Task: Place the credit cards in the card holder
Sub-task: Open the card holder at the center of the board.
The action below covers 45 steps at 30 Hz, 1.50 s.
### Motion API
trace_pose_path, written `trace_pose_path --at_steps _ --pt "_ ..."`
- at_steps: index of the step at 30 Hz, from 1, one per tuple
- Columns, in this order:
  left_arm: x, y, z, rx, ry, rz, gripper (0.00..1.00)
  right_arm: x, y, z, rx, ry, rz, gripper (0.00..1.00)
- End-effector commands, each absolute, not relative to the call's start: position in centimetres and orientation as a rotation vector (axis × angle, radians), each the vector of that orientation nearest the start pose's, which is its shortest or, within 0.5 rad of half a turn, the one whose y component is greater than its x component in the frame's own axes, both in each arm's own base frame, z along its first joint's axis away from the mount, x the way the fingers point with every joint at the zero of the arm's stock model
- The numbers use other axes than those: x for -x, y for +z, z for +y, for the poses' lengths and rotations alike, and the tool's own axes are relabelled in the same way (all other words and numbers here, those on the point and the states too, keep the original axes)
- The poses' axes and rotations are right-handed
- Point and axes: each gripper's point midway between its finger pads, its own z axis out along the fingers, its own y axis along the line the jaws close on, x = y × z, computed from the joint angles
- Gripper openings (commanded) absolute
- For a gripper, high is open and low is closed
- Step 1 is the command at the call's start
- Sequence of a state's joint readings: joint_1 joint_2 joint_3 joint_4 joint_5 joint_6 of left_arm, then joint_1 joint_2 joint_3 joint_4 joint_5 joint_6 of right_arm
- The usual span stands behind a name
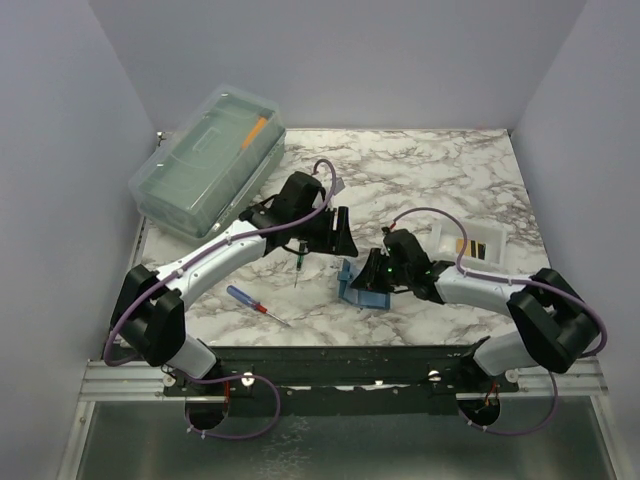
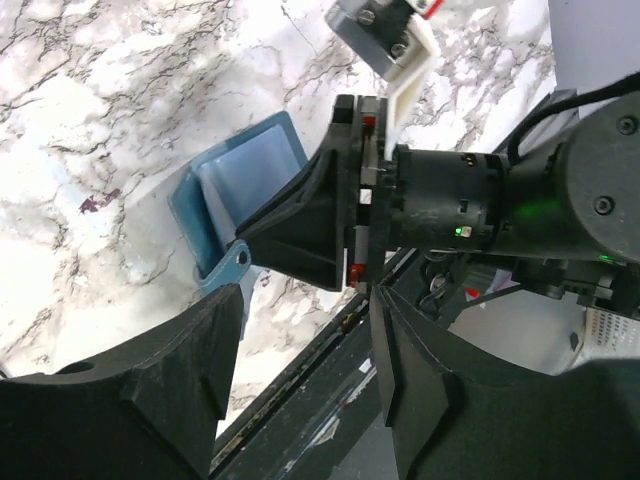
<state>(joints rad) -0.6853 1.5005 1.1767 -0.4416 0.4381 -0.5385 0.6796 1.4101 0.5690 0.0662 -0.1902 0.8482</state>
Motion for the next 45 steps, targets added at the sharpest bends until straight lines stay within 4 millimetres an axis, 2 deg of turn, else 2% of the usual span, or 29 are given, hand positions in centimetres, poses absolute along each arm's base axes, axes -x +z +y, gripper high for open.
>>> trace_pose_path --at_steps 1,4,7,11,15,20,25,30,34,36,38,42,45 --pt "-23.4 18.4 -32.9 -0.398 -1.169 2.484 0.54 -22.9 5.4 28.6 -0.032 1.040 2.504 0.24" --pt "-23.3 17.3 -33.1 -0.345 -1.193 2.502 0.39 -23.3 4.6 29.5 -0.051 1.089 2.492 0.27" --pt "-23.2 14.8 -32.9 -0.275 -1.186 2.554 0.24 -22.9 2.9 29.6 -0.111 1.108 2.527 0.26" --pt "-23.1 11.9 -33.2 -0.211 -1.207 2.589 0.06 -22.2 2.0 29.5 -0.144 1.129 2.550 0.21" --pt "-23.3 9.3 -32.9 -0.188 -1.161 2.635 0.00 -22.2 2.0 29.0 -0.166 1.105 2.554 0.20" --pt "-23.6 5.2 -30.8 -0.079 -1.005 2.722 0.00 -22.3 2.8 28.0 -0.176 1.022 2.567 0.21" --pt "-23.1 2.7 -29.4 0.025 -0.915 2.797 0.00 -21.3 3.7 27.5 -0.132 0.998 2.592 0.30" --pt "-23.0 1.2 -28.0 0.112 -0.811 2.835 0.00 -19.9 0.2 23.8 -0.288 0.852 2.622 0.37" --pt "-22.8 0.3 -26.8 0.181 -0.733 2.851 0.00 -18.7 -3.1 20.9 -0.418 0.690 2.716 0.25" --pt "-22.9 0.1 -26.3 0.199 -0.708 2.850 0.00 -18.3 -3.7 19.5 -0.463 0.569 2.752 0.21" --pt "-23.0 0.3 -26.3 0.202 -0.720 2.851 0.00 -18.4 -2.9 18.8 -0.434 0.491 2.769 0.20" --pt "-23.0 2.1 -27.9 0.133 -0.845 2.844 0.00 -20.6 1.1 21.0 -0.283 0.591 2.703 0.21" --pt "-23.2 4.3 -29.4 0.066 -0.968 2.815 0.00 -22.0 3.4 22.7 -0.204 0.664 2.673 0.25"
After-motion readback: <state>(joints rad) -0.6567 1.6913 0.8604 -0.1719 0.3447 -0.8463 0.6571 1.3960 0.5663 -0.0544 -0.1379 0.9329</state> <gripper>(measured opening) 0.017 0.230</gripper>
